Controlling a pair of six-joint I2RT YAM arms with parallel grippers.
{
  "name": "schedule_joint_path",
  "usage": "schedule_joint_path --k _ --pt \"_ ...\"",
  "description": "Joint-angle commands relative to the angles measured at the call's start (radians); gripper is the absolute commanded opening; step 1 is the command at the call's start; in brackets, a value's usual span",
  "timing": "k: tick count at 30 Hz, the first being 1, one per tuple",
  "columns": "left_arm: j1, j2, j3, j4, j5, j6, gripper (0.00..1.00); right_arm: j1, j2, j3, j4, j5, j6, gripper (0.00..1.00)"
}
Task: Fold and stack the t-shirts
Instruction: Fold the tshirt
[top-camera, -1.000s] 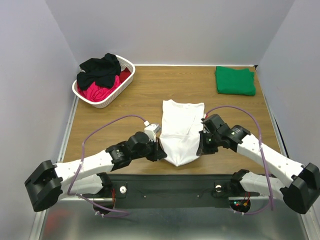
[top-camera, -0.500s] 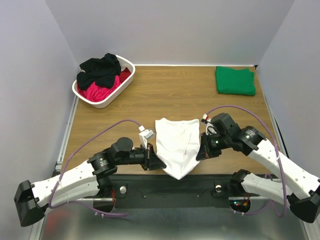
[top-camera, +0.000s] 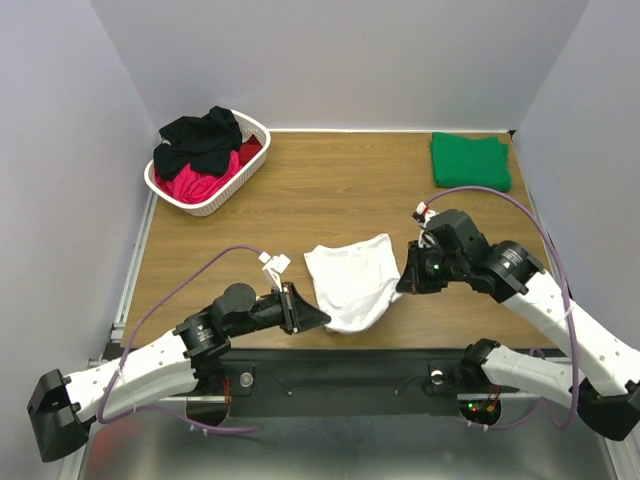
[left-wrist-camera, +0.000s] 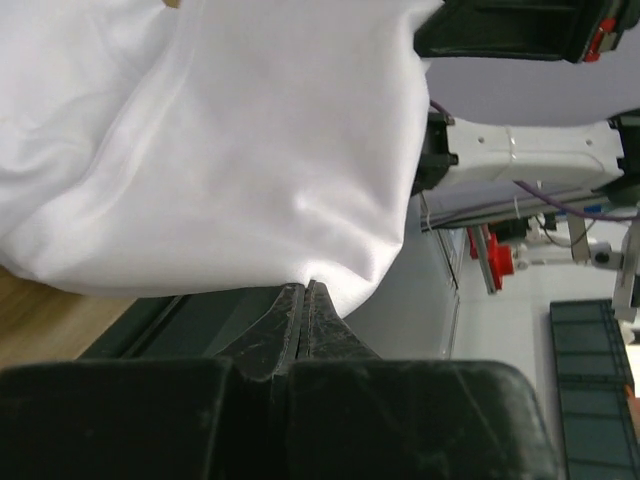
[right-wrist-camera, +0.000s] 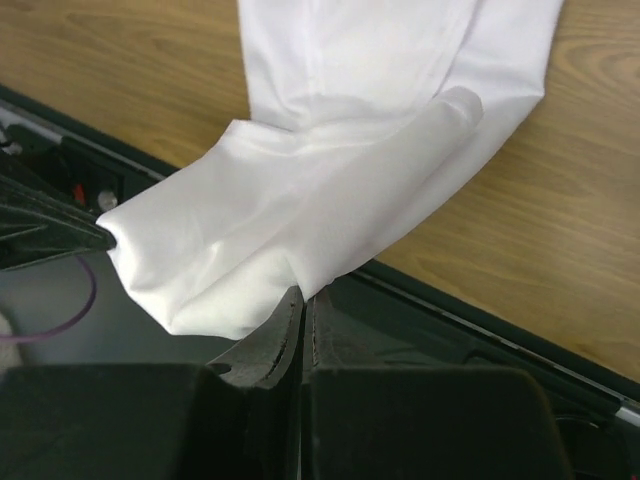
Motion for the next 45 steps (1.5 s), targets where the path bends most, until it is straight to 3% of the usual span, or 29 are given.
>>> schedule_joint_path --k 1,5,15,31,37,45 --pt "0.050 0.010 -0.064 0.194 -0.063 -0.089 0.00 0.004 0.048 0.029 0.056 0.167 -0.014 0.00" --pt "0.165 0.053 -0.108 0.293 -0.005 -0.100 0.00 0.004 0.106 0.030 0.085 0.276 -0.034 0.00" --pt "0.256 0.211 -0.021 0.337 0.065 0.015 0.00 0.002 0.255 0.133 0.145 0.427 -0.077 0.00" --pt "0.389 0.357 0.048 0.471 0.152 0.072 0.00 -0.076 0.446 0.282 0.228 0.454 -0.179 0.00" --pt "0.389 0.345 0.123 0.296 0.255 0.214 0.00 -0.075 0.425 0.279 0.230 0.356 -0.183 0.00" --pt "0.388 0.218 0.177 0.080 0.354 0.331 0.00 -0.070 0.313 0.204 0.136 -0.051 -0.254 0.00"
